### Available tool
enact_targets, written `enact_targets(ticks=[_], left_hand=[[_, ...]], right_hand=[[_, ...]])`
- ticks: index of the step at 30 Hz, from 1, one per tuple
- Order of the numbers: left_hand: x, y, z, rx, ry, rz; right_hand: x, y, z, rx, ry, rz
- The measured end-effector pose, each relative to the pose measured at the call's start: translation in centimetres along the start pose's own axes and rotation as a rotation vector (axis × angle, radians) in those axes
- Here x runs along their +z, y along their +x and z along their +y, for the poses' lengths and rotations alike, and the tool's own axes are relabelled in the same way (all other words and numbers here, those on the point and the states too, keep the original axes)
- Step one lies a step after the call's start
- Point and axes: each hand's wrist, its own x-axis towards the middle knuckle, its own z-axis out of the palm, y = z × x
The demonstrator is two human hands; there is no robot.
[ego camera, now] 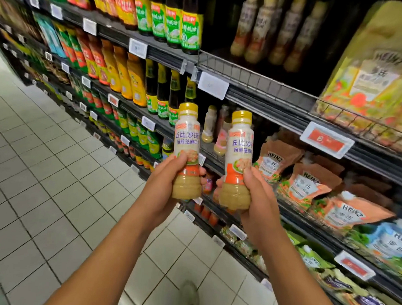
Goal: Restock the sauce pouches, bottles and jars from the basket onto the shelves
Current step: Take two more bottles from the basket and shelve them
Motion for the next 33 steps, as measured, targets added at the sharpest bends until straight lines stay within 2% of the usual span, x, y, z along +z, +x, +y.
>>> enact_targets(ticks=[10, 17, 28, 33], left_hand=[[2.1, 8.9, 3.8, 0.046, -0.003, -0.102], [3.1, 13.8, 6.5, 0.127, -0.019, -0.271], [3.1, 22.1, 11.9, 0.07, 0.156, -0.535], [4.3, 24.8, 13.9, 0.098, 0.217, -0.579]], right_hand=[[-0.2, 7.3, -4.5, -0.102, -0.071, -0.002], [0.7, 10.0, -6.4, -0.173, -0.114, 0.094], [4.7, 14.1, -8.7, -0.301, -0.025, 0.304], [5.8, 15.4, -10.1, -0.311, -0.001, 0.358]])
